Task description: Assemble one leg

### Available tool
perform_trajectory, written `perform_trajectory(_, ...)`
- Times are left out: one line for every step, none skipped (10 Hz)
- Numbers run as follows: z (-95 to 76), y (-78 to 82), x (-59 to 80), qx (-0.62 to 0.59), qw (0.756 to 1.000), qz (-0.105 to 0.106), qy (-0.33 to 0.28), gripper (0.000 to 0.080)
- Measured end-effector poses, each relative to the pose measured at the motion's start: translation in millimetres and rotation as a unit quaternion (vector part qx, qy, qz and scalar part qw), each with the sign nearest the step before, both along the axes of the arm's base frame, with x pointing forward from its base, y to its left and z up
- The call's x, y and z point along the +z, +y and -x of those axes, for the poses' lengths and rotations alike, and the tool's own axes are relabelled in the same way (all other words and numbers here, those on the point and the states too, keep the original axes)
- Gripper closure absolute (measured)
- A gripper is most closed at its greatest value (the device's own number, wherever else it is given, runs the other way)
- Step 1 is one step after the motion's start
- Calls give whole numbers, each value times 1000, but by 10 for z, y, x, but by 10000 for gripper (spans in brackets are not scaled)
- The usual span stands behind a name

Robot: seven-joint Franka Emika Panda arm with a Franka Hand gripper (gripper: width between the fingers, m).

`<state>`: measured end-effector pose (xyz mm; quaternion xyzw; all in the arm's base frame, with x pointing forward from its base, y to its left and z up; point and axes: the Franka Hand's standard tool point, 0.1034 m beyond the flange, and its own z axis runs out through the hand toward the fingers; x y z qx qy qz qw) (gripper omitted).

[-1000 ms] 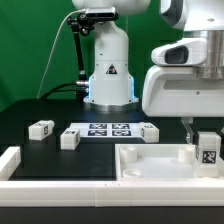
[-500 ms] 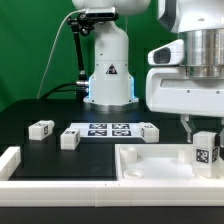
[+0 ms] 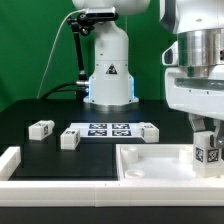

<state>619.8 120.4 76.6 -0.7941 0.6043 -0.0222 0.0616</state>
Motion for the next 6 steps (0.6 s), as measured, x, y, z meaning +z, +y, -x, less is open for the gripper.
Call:
perform_trajectory(1,5,0,-10,1000,-2,1,509)
perform_trajectory(1,4,-3,-7,1000,-1,0,436)
perform_trajectory(-2,-1,-2,17,1000,2,-1,436)
perform_trajectory(-16,-8,10,43,999,4,-3,244)
perform_trajectory(-17,1,16,94,995,11,-5,244)
perform_trajectory(-17,4,14,142,990,16,-8,167)
